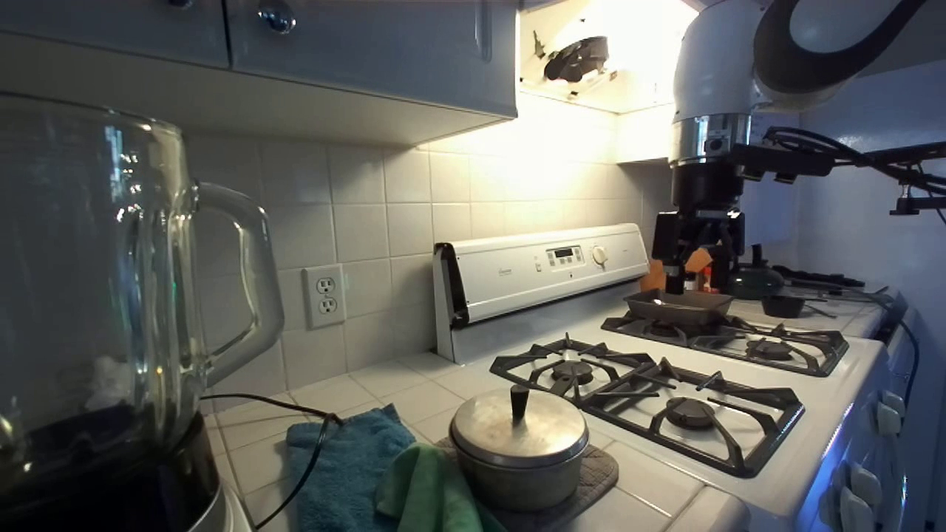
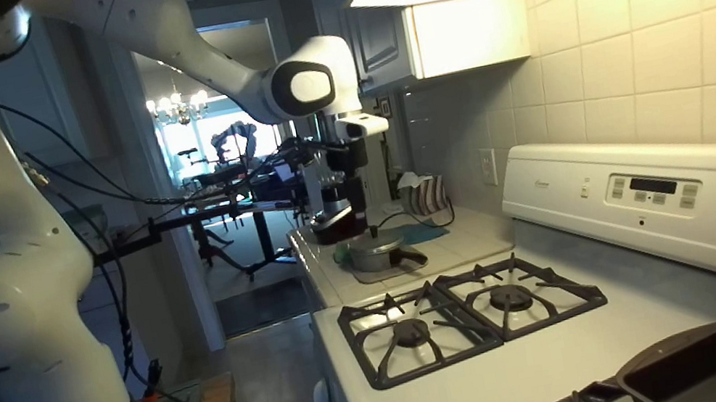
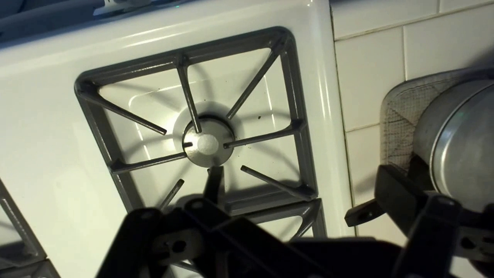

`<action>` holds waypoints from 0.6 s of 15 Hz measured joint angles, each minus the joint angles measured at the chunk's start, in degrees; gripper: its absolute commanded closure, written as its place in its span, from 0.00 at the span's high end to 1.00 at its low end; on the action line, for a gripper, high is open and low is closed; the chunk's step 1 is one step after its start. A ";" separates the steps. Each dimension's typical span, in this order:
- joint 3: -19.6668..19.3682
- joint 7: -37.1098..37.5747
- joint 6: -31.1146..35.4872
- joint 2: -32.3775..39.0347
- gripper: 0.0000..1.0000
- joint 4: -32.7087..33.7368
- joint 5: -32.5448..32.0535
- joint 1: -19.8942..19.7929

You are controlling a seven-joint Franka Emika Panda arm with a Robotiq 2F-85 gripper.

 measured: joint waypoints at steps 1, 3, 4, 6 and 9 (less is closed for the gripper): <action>-0.18 0.00 0.00 0.18 1.00 -0.06 0.00 0.17; -0.60 -0.04 0.00 0.02 1.00 -0.16 0.00 0.17; -0.70 -0.04 0.00 -0.03 1.00 -0.15 0.00 0.17; -0.72 -0.04 0.00 -0.03 1.00 -0.15 0.00 0.18; -0.79 -0.04 0.00 -0.01 1.00 -0.15 0.00 0.22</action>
